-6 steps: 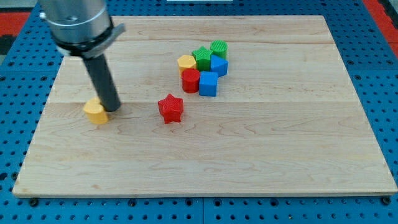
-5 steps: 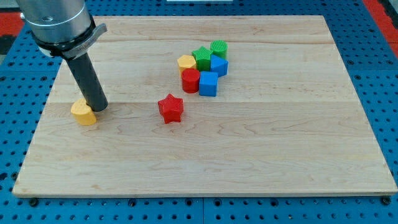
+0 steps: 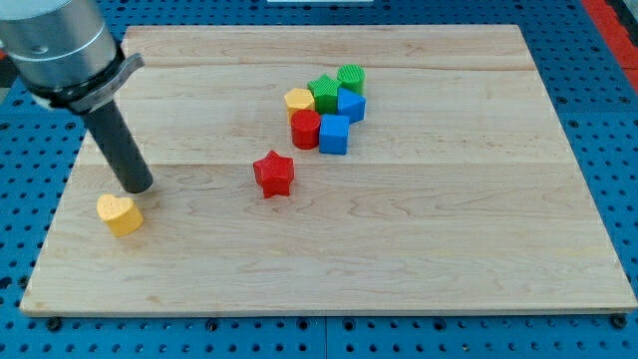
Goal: Place the yellow heart at the bottom left side of the board
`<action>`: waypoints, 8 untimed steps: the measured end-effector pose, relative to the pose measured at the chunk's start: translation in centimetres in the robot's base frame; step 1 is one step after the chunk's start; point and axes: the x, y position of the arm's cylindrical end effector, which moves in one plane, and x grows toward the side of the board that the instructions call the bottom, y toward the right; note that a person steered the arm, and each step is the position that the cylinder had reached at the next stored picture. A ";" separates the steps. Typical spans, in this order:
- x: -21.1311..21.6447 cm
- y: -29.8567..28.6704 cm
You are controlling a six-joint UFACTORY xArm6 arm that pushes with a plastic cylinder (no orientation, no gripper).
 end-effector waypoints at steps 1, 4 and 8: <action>0.0 0.0; -0.3 0.0; -4.2 0.2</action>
